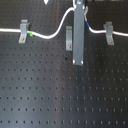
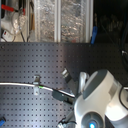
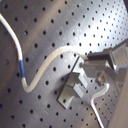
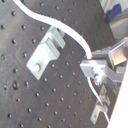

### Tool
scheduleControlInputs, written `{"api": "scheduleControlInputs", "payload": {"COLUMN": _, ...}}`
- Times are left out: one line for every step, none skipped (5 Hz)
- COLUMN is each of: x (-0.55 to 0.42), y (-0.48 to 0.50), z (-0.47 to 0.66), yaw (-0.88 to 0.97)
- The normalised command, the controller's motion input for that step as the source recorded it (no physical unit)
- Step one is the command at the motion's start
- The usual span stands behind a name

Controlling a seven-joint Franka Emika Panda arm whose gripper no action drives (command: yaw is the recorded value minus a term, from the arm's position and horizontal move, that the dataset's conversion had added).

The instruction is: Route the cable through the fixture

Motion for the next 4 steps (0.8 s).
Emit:
{"api": "scheduleControlInputs", "payload": {"x": -0.016, "y": 0.001, "z": 0.03, "yaw": 0.0}}
{"api": "scheduleControlInputs", "payload": {"x": -0.41, "y": 0.071, "z": 0.26, "yaw": 0.44}}
{"api": "scheduleControlInputs", "payload": {"x": -0.326, "y": 0.155, "z": 0.19, "yaw": 0.53}}
{"api": "scheduleControlInputs", "payload": {"x": -0.166, "y": 0.124, "z": 0.1, "yaw": 0.64}}
